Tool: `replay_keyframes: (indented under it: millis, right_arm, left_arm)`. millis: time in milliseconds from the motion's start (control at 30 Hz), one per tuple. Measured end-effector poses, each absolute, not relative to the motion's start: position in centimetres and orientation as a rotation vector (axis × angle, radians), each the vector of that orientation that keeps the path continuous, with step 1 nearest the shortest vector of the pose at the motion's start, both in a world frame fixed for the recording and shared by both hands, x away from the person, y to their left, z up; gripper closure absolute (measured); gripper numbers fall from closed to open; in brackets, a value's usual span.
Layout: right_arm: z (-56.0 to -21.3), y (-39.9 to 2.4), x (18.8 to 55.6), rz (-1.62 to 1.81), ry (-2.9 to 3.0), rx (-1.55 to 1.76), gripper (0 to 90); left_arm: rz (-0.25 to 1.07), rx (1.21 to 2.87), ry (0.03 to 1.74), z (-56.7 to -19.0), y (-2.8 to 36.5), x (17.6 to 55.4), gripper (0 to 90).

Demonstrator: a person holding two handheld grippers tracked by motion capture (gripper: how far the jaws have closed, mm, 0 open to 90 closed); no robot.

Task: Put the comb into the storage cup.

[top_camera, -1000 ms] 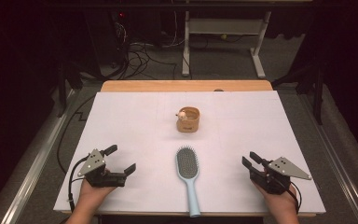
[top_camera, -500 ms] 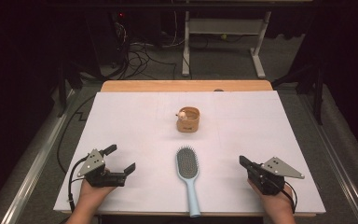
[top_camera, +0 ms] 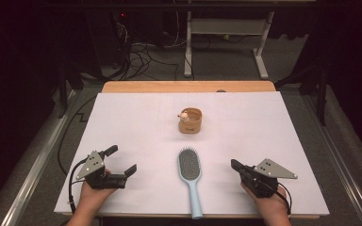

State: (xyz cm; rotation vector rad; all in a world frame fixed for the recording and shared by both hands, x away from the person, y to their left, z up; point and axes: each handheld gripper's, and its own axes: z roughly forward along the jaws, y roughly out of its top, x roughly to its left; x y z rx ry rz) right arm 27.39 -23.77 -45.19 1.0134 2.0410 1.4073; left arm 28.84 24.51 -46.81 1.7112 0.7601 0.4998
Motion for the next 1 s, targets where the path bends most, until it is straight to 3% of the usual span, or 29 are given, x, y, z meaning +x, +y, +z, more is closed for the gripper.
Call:
replay_keyframes:
  millis: [1000]
  right_arm:
    - [-45.7,-16.7,26.1,1.445,2.333,0.807,90.0]
  left_arm:
    - [0.529,1.688,0.788,-46.8,25.0,28.8,0.6]
